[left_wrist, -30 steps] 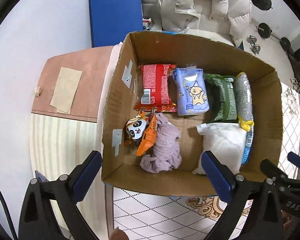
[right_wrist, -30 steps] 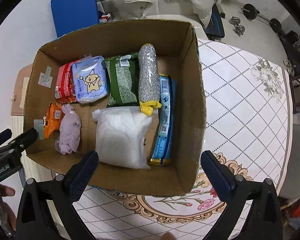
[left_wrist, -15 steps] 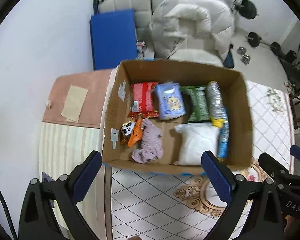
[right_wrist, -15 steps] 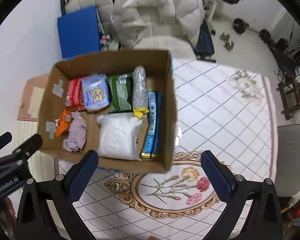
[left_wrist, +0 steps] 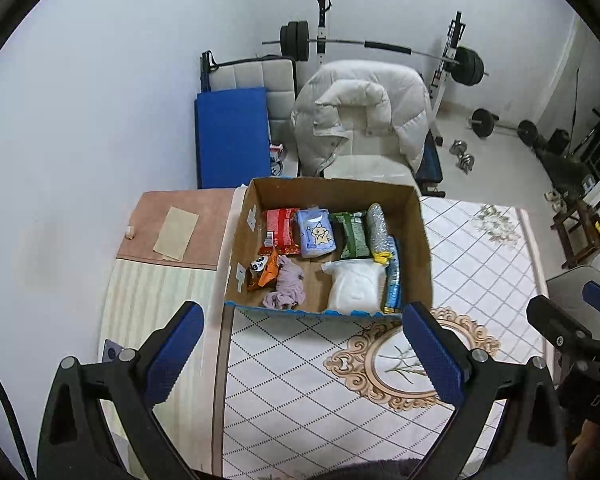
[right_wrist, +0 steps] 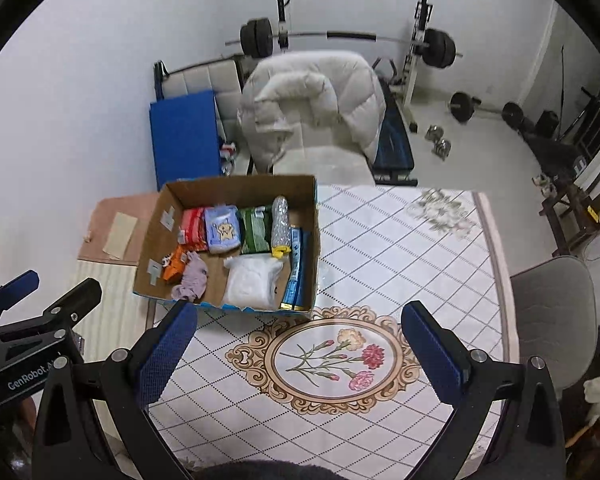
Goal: Organize soft objects
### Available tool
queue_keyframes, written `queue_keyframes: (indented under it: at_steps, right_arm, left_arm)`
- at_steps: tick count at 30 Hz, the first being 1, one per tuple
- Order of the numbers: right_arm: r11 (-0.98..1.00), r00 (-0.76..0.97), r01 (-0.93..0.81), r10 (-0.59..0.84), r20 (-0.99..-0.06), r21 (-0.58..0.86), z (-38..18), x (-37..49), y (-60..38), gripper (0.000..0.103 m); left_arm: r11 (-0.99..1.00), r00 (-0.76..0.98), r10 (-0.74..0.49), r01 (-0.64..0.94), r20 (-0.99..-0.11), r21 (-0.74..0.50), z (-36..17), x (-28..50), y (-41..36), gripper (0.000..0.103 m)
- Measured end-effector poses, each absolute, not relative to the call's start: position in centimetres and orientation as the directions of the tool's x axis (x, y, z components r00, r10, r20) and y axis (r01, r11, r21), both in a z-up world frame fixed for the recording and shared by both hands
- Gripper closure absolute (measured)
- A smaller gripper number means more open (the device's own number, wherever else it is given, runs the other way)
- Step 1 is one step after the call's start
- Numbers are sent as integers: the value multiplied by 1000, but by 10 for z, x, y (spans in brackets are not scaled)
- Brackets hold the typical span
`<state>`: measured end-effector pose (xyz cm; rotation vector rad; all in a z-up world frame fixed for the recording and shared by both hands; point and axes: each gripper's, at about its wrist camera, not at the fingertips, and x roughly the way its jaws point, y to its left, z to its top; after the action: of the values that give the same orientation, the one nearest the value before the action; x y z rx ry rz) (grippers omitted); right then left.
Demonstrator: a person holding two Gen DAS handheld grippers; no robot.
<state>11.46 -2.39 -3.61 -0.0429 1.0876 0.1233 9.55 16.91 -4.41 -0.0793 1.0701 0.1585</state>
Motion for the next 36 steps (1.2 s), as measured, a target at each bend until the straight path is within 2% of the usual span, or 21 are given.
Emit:
queue_keyframes:
  at_steps: [8, 17, 36]
  right_arm:
    - [990, 531, -140, 88, -843, 16, 12, 68, -32, 0]
    - [990, 597, -139, 66, -799, -23, 37, 46, -34, 0]
    - [994, 600, -98, 22, -800, -46, 25, 55, -33, 0]
  left_arm:
    - [984, 528, 96, -179, -844, 0, -5, 53, 163, 1]
    - [982, 559, 121, -190, -820, 15, 4, 37, 159, 1]
    - [977, 579, 141, -211, -803, 20, -2, 39, 165, 0]
